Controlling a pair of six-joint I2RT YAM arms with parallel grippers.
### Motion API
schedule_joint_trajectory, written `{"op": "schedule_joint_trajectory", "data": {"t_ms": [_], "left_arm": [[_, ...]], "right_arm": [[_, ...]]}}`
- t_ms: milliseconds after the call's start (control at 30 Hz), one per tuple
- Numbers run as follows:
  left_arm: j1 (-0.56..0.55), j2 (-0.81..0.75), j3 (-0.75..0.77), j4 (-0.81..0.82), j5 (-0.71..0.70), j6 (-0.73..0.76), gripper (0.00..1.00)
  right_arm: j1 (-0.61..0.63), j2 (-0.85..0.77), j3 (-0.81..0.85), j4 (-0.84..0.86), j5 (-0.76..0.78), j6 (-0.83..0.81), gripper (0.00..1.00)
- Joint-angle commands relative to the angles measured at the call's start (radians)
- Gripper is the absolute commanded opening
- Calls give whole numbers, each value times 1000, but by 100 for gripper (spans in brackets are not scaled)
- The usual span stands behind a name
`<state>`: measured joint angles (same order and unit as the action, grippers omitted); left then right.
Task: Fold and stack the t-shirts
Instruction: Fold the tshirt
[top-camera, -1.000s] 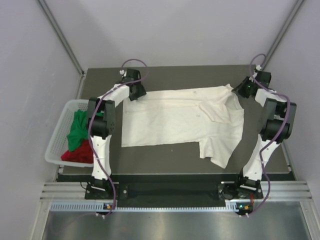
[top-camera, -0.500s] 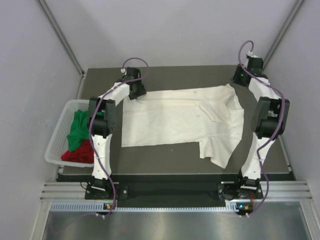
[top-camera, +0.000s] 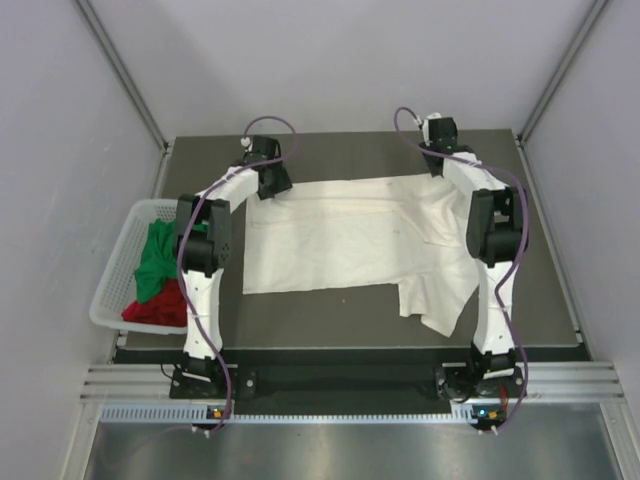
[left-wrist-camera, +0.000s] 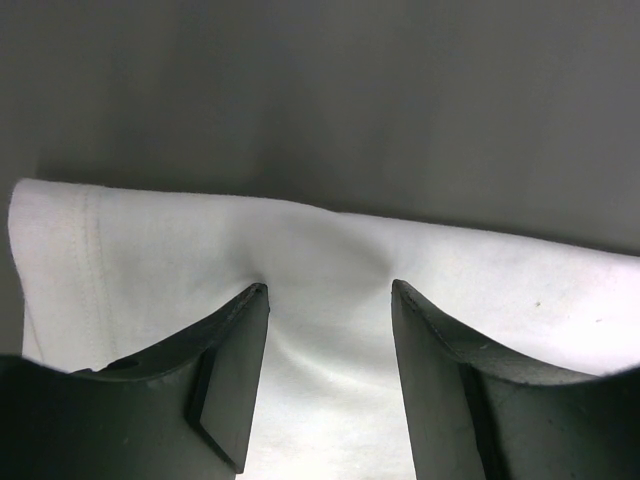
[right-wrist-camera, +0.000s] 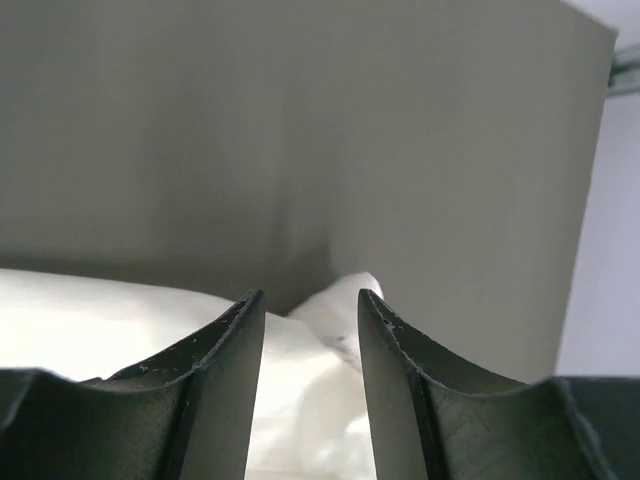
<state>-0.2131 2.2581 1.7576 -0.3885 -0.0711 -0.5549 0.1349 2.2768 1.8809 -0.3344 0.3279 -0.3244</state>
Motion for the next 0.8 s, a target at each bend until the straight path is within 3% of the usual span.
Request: {"op": "schedule_joint_trajectory", "data": {"t_ms": [0,133,200,233,400,667,767], "left_arm": [[4,57,-66,-56,5,-8,58],[4,61,-79,-50,-4,-8,58],[4,63,-89,-50,-9,-10,58],[3,63,-93,-49,-18,-10,57],[4,64,-99,-73,-61,-11,58],[4,70,-92,-84,-91,-20,58],[4,78,-70,-93,-95,-17,57]], "right_arm": [[-23,33,81,-9,111,-129,43],[-49,98,135,-48,122,-133,41],[-70,102,147,-54,105,-101,32],[-80,105,153,-49,108,-87,21],[-161,112,233,-55,71,85,2],[-338,47,138,-17,-477,523,1],[-417,49,28,81,-686,709,3]]}}
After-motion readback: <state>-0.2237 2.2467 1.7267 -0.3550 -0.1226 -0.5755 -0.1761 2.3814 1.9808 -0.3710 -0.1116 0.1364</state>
